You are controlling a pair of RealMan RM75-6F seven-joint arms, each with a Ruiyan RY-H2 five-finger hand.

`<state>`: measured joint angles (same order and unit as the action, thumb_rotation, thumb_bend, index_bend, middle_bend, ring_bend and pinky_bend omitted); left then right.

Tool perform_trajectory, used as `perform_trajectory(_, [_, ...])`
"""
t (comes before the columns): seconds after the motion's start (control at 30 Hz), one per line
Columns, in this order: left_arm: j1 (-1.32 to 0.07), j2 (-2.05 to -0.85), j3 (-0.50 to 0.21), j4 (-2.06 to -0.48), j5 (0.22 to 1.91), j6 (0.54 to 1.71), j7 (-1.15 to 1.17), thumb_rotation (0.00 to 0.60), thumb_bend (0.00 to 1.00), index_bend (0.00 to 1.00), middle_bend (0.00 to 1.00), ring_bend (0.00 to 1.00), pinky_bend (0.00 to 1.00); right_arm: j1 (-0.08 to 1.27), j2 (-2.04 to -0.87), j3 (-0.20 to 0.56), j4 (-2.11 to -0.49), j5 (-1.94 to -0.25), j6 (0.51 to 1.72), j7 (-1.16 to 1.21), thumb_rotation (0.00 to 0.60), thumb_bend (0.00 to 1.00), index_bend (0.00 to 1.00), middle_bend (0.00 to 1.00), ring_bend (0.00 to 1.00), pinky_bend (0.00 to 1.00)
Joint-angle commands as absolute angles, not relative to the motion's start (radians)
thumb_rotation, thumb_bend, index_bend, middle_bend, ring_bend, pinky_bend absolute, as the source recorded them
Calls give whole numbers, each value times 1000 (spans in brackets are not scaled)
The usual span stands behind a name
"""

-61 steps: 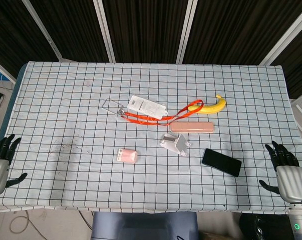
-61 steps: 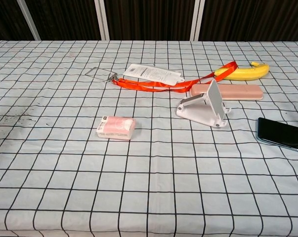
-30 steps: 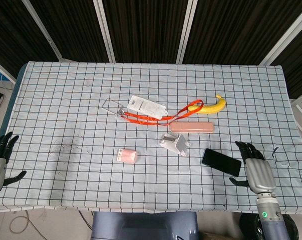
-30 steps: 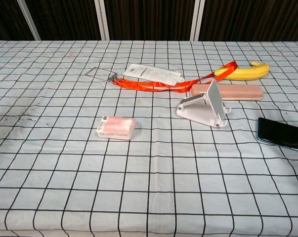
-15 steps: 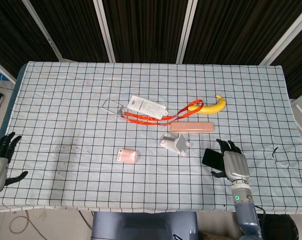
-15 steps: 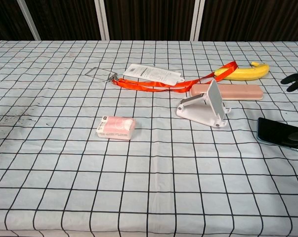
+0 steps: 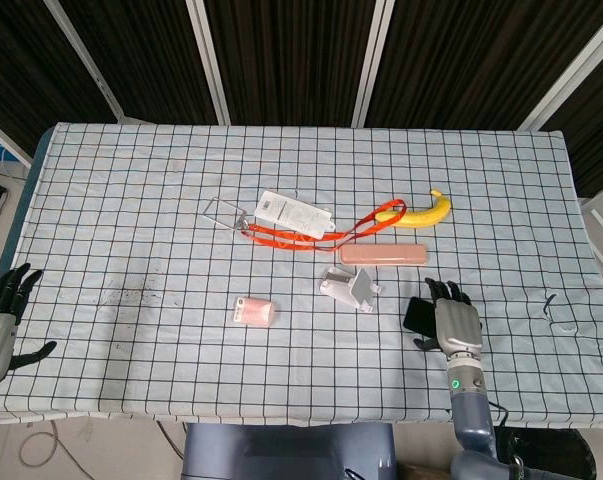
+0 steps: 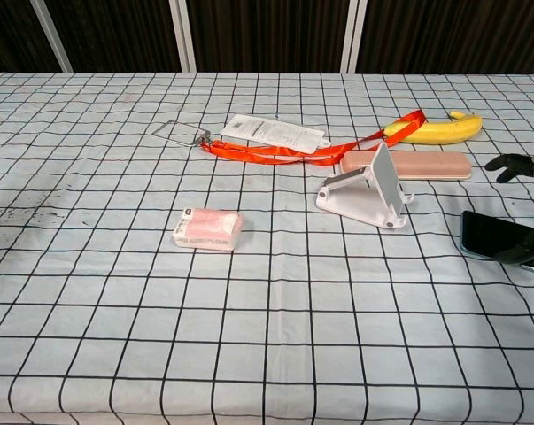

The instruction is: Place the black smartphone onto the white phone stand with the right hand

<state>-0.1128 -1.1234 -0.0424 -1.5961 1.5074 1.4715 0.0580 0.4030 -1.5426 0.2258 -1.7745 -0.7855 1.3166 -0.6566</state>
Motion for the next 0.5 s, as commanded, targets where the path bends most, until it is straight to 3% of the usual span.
perform_trajectory(0.03, [-113, -1123, -42, -1597, 1507, 1471, 58, 600, 0, 0, 0, 0, 0, 407, -1549, 222, -1765, -778, 1321, -662, 600, 103, 131, 158, 80, 159])
perform_trajectory(0.5, [-113, -1122, -41, -1597, 1511, 1476, 62, 600, 0, 0, 0, 0, 0, 420, -1571, 219, -1724, -722, 1329, -674, 600, 103, 131, 160, 80, 158])
